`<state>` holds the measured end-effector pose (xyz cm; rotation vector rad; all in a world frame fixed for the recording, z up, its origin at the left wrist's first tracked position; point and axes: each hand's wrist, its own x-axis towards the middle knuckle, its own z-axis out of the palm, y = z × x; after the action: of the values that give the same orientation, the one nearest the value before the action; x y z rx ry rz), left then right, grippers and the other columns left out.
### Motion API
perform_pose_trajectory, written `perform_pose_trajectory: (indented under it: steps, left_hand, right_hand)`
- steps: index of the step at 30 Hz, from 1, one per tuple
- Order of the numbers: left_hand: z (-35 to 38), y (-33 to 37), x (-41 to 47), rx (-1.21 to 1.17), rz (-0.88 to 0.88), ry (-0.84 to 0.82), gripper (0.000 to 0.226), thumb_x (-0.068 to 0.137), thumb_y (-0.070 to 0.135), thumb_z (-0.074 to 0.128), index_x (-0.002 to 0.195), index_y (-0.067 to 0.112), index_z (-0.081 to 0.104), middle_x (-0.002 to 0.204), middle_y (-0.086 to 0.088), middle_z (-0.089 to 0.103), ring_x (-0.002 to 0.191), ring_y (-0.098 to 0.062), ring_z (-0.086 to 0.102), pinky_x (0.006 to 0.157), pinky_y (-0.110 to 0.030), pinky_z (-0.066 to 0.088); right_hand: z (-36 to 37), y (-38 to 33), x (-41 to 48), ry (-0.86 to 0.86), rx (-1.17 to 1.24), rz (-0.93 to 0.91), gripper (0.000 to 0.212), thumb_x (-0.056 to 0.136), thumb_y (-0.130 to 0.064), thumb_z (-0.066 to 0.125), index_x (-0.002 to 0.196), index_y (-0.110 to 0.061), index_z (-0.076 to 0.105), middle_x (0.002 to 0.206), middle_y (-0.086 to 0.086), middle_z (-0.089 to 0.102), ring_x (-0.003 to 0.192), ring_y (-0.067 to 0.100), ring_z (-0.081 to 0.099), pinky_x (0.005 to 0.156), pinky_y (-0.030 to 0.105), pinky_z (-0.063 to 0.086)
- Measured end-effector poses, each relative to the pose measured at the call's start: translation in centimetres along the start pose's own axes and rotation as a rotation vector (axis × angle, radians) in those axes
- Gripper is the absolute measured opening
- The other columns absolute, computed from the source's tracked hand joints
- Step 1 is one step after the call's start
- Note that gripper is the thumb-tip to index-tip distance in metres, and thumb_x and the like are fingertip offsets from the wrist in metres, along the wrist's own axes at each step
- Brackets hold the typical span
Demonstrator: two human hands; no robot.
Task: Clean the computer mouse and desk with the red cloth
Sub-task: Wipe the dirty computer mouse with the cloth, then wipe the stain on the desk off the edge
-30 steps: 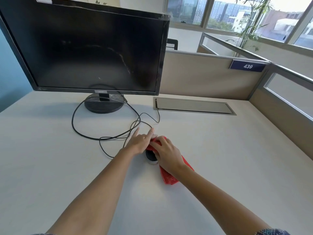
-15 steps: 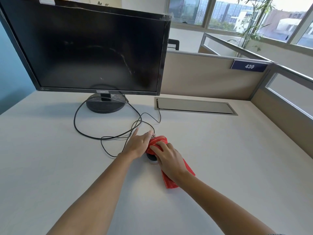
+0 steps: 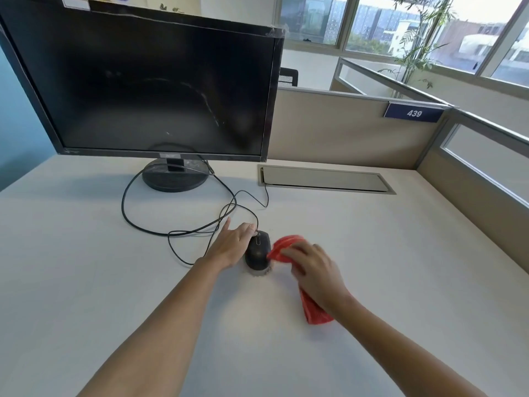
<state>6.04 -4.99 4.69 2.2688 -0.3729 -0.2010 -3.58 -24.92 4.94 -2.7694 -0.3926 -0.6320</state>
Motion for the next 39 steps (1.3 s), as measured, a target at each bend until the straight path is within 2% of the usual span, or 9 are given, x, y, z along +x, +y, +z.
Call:
perform_pose_trajectory:
  steps: [2, 5, 8, 10, 14, 23, 30, 34, 39]
  left_hand:
    - [0.0, 0.0, 0.0, -0.055, -0.019, -0.022, 0.038, 0.099, 0.042, 0.030, 0.127, 0.026, 0.049, 0.121, 0.016, 0.062, 0.138, -0.008, 0.016, 0.111, -0.023, -0.004]
    - [0.1, 0.1, -0.5, -0.018, 0.040, -0.049, 0.040, 0.094, 0.043, 0.045, 0.131, 0.028, 0.042, 0.128, 0.015, 0.057, 0.128, -0.007, 0.035, 0.113, -0.024, -0.009]
    - [0.3, -0.4, -1.0, 0.105, 0.091, -0.052, 0.075, 0.080, 0.051, 0.063, 0.142, 0.031, 0.027, 0.146, 0.012, 0.039, 0.137, -0.008, 0.020, 0.111, -0.025, -0.011]
    - [0.6, -0.9, -1.1, 0.129, 0.108, -0.085, 0.096, 0.067, 0.055, 0.072, 0.144, 0.032, 0.021, 0.147, 0.014, 0.035, 0.134, 0.001, 0.018, 0.112, -0.027, -0.011]
    - [1.1, -1.5, -0.3, 0.126, 0.086, -0.154, 0.117, 0.049, 0.064, 0.074, 0.145, 0.032, 0.016, 0.146, 0.017, 0.033, 0.135, 0.005, 0.018, 0.115, -0.030, -0.011]
    - [1.5, -2.7, 1.4, 0.192, 0.055, -0.197, 0.132, 0.038, 0.067, 0.077, 0.145, 0.032, 0.010, 0.149, 0.014, 0.030, 0.142, -0.007, 0.014, 0.116, -0.031, -0.008]
    - [1.1, -2.7, 1.2, 0.125, 0.067, -0.120, 0.122, 0.042, 0.059, 0.079, 0.143, 0.034, 0.016, 0.144, 0.013, 0.034, 0.138, -0.007, 0.018, 0.116, -0.030, 0.000]
    - [-0.4, -2.9, 1.0, 0.058, 0.023, -0.134, 0.127, 0.036, 0.058, 0.078, 0.144, 0.036, 0.016, 0.144, 0.012, 0.032, 0.138, -0.013, 0.014, 0.115, -0.036, 0.009]
    - [-2.7, -4.7, 0.6, 0.043, 0.013, -0.121, 0.129, 0.032, 0.061, 0.078, 0.144, 0.036, 0.018, 0.144, 0.008, 0.036, 0.135, -0.021, 0.024, 0.112, -0.040, 0.024]
  right_hand:
    - [-0.9, 0.8, 1.0, 0.104, 0.250, 0.284, 0.038, 0.080, -0.011, 0.065, 0.111, -0.032, 0.065, 0.113, -0.008, 0.063, 0.093, 0.011, 0.057, 0.079, 0.025, 0.050]
    - [-1.5, 1.7, 2.5, 0.161, 0.365, 0.422, 0.034, 0.086, -0.018, 0.062, 0.118, -0.030, 0.063, 0.117, -0.005, 0.062, 0.097, 0.010, 0.057, 0.081, 0.021, 0.045]
    - [-1.6, 2.3, 3.4, 0.182, 0.342, 0.442, 0.034, 0.089, -0.019, 0.060, 0.123, -0.024, 0.061, 0.122, -0.001, 0.061, 0.104, 0.017, 0.058, 0.084, 0.025, 0.048]
    - [-1.5, 2.5, 3.9, 0.188, 0.305, 0.439, 0.034, 0.090, -0.019, 0.059, 0.124, -0.023, 0.060, 0.124, 0.001, 0.060, 0.107, 0.021, 0.058, 0.088, 0.032, 0.052]
    - [-1.0, 2.5, 4.6, 0.188, 0.277, 0.432, 0.034, 0.091, -0.020, 0.058, 0.124, -0.023, 0.058, 0.126, 0.002, 0.059, 0.110, 0.023, 0.057, 0.090, 0.041, 0.053]
    - [0.4, 2.0, 5.5, 0.166, 0.285, 0.461, 0.034, 0.092, -0.023, 0.056, 0.126, -0.025, 0.056, 0.127, 0.000, 0.058, 0.111, 0.022, 0.056, 0.089, 0.038, 0.053]
    - [0.5, 2.2, 5.7, 0.192, 0.292, 0.506, 0.034, 0.092, -0.024, 0.055, 0.126, -0.027, 0.055, 0.127, -0.001, 0.057, 0.110, 0.021, 0.057, 0.089, 0.037, 0.054]
    - [0.1, 2.2, 5.9, 0.207, 0.280, 0.516, 0.034, 0.092, -0.025, 0.055, 0.125, -0.028, 0.056, 0.126, -0.002, 0.057, 0.109, 0.021, 0.057, 0.086, 0.034, 0.053]
    - [0.4, 0.6, 6.3, 0.251, 0.292, 0.520, 0.035, 0.091, -0.023, 0.056, 0.125, -0.029, 0.056, 0.125, -0.002, 0.058, 0.109, 0.020, 0.057, 0.086, 0.033, 0.051]
